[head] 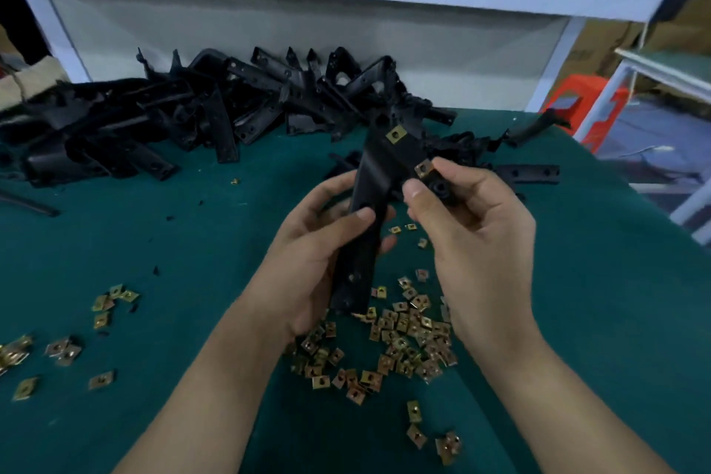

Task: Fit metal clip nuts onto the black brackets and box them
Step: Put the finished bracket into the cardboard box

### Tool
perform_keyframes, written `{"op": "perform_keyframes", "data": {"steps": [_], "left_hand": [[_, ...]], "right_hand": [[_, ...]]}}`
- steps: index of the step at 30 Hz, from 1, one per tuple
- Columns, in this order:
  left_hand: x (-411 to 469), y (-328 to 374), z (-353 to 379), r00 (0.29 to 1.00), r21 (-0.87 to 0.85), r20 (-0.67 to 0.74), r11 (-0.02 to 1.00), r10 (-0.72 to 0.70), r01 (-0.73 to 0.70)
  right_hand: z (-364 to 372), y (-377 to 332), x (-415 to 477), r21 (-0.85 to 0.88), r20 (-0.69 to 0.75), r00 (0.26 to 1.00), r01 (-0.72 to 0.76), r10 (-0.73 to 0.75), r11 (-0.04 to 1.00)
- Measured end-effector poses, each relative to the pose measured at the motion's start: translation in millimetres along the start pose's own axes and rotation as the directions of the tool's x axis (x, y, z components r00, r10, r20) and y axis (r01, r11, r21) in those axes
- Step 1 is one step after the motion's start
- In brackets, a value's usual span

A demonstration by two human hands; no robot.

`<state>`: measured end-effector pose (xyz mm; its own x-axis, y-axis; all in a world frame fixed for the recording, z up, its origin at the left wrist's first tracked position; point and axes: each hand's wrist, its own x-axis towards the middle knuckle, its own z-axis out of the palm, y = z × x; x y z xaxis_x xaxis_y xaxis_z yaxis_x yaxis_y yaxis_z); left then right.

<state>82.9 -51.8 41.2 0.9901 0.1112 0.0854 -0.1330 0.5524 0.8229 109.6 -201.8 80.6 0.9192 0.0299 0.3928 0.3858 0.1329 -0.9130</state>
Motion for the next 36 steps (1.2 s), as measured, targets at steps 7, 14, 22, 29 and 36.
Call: {"op": "perform_keyframes", "data": {"steps": [7,14,22,29,36], "left_hand": [[-26.3,-31.9,88.8,0.973,0.112,0.142,0.979,-0.184,0.169],[-69.4,-94.5,182.5,0.747,0.518,0.447,0.823,-0.493,0.233],[-119.1,-167.8,247.6,0.510,0.706,0.512,0.677,-0.691,0.208],[-125.4,-215.6,257.8,0.476,0.820,0.560,0.536,-0.678,-0.202],[-115.9,-215.3,237.9,0.601,0.815,0.573,0.461,-0.557,-0.350]], "right_hand": [[-97.2,-44.8,-49.2,0.070,-0.189,0.978,-0.080,0.092,0.994],[-236.4,-103.9,-135.0,0.020,-0.395,0.876,-0.293,0.276,0.956],[-319.0,-123.9,-234.5,0.075,-0.572,0.723,-0.425,0.388,0.902],[-345.5,-105.5,-273.5,-0.085,-0.727,0.557,-0.654,0.402,0.752],[-346.3,-95.3,-273.7,-0.131,-0.792,0.532,-0.625,0.298,0.769]]}}
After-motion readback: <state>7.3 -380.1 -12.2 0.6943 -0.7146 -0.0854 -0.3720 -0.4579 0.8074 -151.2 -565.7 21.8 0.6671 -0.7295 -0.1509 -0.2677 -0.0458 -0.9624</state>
